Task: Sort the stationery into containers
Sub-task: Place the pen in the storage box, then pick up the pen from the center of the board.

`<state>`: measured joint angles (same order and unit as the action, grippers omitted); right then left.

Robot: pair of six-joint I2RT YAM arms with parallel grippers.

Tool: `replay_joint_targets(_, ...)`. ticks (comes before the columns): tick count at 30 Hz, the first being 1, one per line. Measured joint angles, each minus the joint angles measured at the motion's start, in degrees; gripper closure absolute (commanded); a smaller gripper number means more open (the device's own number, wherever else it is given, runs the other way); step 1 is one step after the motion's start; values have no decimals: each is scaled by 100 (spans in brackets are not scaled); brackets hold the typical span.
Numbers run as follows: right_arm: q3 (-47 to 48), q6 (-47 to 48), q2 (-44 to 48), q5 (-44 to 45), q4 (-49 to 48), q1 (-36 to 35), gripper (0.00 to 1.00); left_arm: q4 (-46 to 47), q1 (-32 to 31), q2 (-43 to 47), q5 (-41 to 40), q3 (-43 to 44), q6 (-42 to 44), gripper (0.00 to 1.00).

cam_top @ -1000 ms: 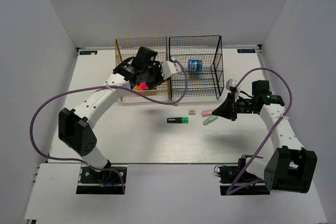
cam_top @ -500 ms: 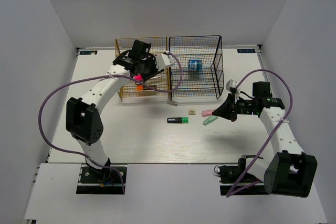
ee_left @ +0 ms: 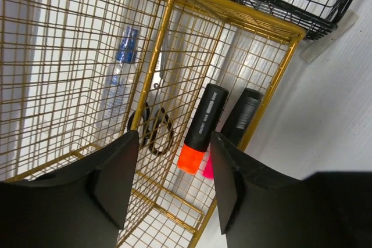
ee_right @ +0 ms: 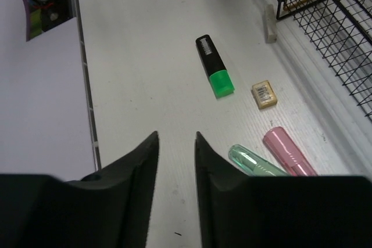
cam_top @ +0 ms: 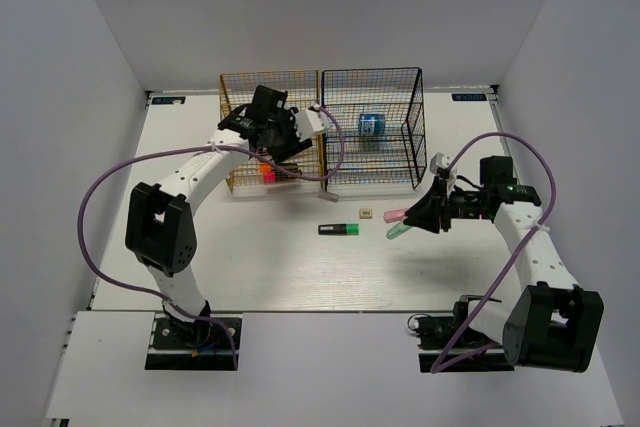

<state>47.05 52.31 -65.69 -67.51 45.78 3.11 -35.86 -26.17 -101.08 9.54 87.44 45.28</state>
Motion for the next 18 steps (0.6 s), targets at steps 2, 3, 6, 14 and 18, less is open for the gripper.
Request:
replay_joint_targets(2, 9, 83, -2, 0, 118, 0, 50, 79, 13, 0, -24, -74, -13, 36)
replay_joint_targets(3, 13, 153, -4, -4, 170, 0, 50, 92, 15, 0, -39, -83, -31, 36)
replay_joint_targets(6, 101, 426, -22, -4, 407, -4, 92, 177, 20, 24, -46, -85, -162, 68)
replay_joint_targets(14, 1019, 2544, -778, 13, 1801, -570, 62, 166, -17, 1478, 0, -850, -1759, 39)
replay_joint_targets(18, 1106, 2826, -1327, 1086, 1246, -1434, 38, 125, -50, 3292, 20, -1720, -3058, 26)
